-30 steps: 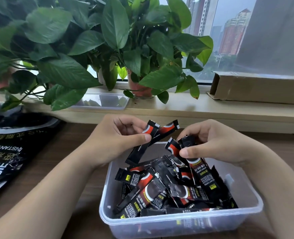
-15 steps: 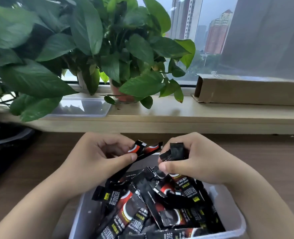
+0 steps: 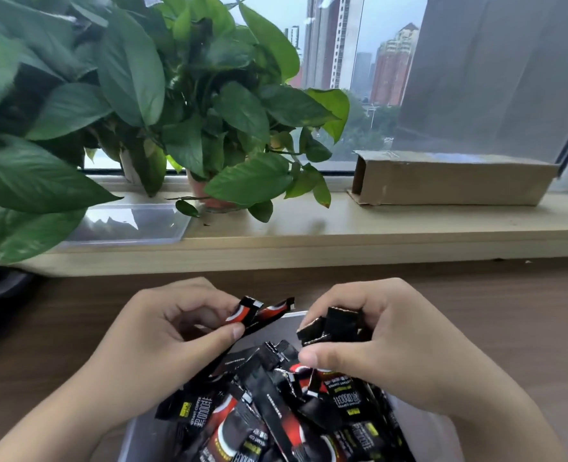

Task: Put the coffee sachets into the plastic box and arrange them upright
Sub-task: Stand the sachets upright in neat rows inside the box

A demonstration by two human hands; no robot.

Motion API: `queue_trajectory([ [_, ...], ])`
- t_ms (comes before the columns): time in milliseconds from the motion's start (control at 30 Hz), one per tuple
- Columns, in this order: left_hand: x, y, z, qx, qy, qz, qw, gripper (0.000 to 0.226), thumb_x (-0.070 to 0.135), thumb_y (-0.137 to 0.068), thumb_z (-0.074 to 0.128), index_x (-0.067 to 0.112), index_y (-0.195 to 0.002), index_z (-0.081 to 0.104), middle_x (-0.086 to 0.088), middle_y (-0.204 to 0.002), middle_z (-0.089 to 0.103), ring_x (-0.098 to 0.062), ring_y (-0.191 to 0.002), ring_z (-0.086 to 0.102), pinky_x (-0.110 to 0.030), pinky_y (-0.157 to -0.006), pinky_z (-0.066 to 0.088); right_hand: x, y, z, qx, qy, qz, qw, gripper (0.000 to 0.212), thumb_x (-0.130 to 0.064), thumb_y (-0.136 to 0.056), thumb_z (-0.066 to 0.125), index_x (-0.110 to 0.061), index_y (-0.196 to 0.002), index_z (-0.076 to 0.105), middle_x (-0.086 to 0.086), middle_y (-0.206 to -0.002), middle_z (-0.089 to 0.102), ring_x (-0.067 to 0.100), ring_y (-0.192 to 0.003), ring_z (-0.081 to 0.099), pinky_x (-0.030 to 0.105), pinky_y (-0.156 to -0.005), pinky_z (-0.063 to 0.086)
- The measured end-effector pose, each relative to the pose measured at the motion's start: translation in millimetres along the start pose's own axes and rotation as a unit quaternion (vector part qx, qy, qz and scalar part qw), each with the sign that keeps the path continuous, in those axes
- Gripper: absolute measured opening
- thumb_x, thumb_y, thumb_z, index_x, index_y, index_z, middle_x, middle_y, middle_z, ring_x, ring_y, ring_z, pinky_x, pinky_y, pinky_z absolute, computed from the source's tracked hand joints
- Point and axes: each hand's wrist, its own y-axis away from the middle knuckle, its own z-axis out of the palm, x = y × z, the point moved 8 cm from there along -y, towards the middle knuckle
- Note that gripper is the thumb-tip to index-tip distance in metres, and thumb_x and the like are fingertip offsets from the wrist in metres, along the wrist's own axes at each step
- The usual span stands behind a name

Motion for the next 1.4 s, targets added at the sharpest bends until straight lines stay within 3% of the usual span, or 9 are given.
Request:
queue_trajectory([
  [267,4,2,-11,0.048,0.108,-0.034,0.992,0.022,0.008,-0.058,0.081,0.026,-0.071,0.081,0.003,-0.074,0.077,-0.002,-0.066,0.070,-0.012,-0.065,0.054,-14,32,-14,0.067,0.023,-0.020,0.997,0.015,-0.029,-0.073,0.081,-0.030,-0.086,0.076,-0.003,-0.072,0.075,0.013,-0.060,0.069,0.030,-0.062,0.057],
  [467,2,3,-14,0.040,0.153,-0.033,0.987,0.024,0.009,-0.060,0.082,0.019,-0.082,0.079,-0.006,-0.081,0.075,-0.014,-0.076,0.072,-0.021,-0.074,0.058,-28,34,-21,0.143,-0.028,-0.059,0.988,0.021,-0.024,-0.066,0.079,-0.030,-0.086,0.076,0.005,-0.071,0.075,0.020,-0.056,0.071,0.037,-0.059,0.062],
  [633,-5,0,-11,0.028,0.177,-0.045,0.983,0.019,0.008,-0.061,0.081,0.018,-0.075,0.075,-0.009,-0.086,0.076,-0.014,-0.079,0.071,-0.021,-0.077,0.058,-27,24,-2,0.096,-0.024,-0.037,0.994,0.022,-0.011,-0.073,0.080,-0.026,-0.088,0.076,0.007,-0.078,0.077,0.027,-0.071,0.074,0.052,-0.076,0.061],
  [800,-8,0,-7,-0.017,0.193,-0.064,0.979,0.012,0.010,-0.065,0.078,0.015,-0.074,0.071,-0.003,-0.076,0.074,-0.009,-0.074,0.069,-0.016,-0.069,0.054,-22,15,16,0.065,0.031,0.001,0.997,0.022,-0.015,-0.082,0.077,-0.035,-0.090,0.072,-0.004,-0.075,0.077,0.014,-0.067,0.072,0.035,-0.071,0.059],
  [900,-10,2,-1,-0.057,0.199,-0.078,0.975,0.023,0.010,-0.075,0.072,-0.003,-0.089,0.059,-0.023,-0.097,0.075,-0.022,-0.097,0.073,-0.031,-0.088,0.058,-24,13,14,0.102,0.025,-0.011,0.994,0.024,-0.012,-0.083,0.076,-0.035,-0.089,0.073,-0.006,-0.075,0.076,0.011,-0.066,0.071,0.030,-0.070,0.056],
  [967,-6,6,7,-0.110,0.203,-0.082,0.970,0.020,0.010,-0.082,0.070,0.001,-0.091,0.054,-0.019,-0.102,0.076,-0.024,-0.096,0.072,-0.034,-0.084,0.058,-27,14,15,0.127,0.007,-0.029,0.991,0.026,-0.009,-0.081,0.077,-0.034,-0.089,0.073,-0.005,-0.075,0.077,0.013,-0.070,0.073,0.029,-0.072,0.058],
  [1133,-3,12,13,-0.159,0.174,-0.075,0.969,0.020,0.028,-0.081,0.075,0.017,-0.087,0.060,-0.022,-0.087,0.066,-0.032,-0.083,0.047,-0.050,-0.075,0.032,-31,16,26,0.162,-0.044,-0.059,0.984,0.030,-0.003,-0.079,0.077,-0.031,-0.088,0.074,-0.004,-0.075,0.077,0.013,-0.070,0.074,0.020,-0.067,0.058],
  [1300,1,11,12,-0.161,0.171,-0.064,0.970,0.016,0.023,-0.080,0.077,0.019,-0.086,0.063,-0.002,-0.091,0.074,-0.021,-0.081,0.064,-0.036,-0.076,0.048,-23,14,27,0.178,-0.044,-0.046,0.982,0.023,-0.009,-0.076,0.081,-0.028,-0.085,0.074,-0.008,-0.075,0.077,0.009,-0.072,0.073,0.018,-0.064,0.054],
  [1400,0,10,10,-0.151,0.162,-0.053,0.974,0.018,0.014,-0.079,0.081,0.017,-0.087,0.065,-0.003,-0.100,0.076,-0.016,-0.088,0.068,-0.028,-0.077,0.052,-18,12,24,0.195,-0.083,-0.035,0.977,0.026,-0.007,-0.075,0.082,-0.029,-0.086,0.073,-0.006,-0.075,0.078,0.010,-0.073,0.074,0.023,-0.068,0.056],
])
